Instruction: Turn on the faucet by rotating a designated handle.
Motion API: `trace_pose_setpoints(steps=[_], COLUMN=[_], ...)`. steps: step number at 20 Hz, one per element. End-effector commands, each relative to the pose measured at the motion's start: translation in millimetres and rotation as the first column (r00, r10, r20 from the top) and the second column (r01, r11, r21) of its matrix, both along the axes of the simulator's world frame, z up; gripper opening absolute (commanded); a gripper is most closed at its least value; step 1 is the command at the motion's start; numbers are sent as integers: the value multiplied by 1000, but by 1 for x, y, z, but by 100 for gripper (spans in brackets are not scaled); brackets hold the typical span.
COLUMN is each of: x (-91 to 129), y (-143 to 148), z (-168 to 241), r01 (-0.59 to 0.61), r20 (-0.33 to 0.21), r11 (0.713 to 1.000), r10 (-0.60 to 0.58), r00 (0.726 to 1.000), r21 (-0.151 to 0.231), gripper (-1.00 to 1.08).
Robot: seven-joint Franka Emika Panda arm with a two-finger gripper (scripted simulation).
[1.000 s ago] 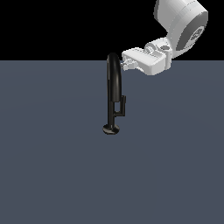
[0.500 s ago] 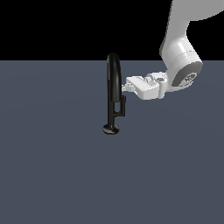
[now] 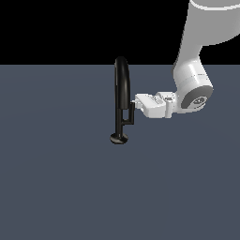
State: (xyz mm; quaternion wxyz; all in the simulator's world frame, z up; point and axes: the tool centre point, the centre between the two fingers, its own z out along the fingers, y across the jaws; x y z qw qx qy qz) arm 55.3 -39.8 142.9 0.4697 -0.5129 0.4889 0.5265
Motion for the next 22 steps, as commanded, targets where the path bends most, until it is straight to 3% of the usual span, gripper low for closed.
trace_pose_setpoints(steps=[1, 22], x=[0, -44], y=[0, -2], z=[-1, 15], r01=[4, 4], r20=[-3, -2], r11=[1000, 1000], r10=[-4, -4], r00=[1000, 1000], r21=[3, 4], gripper=[-100, -100])
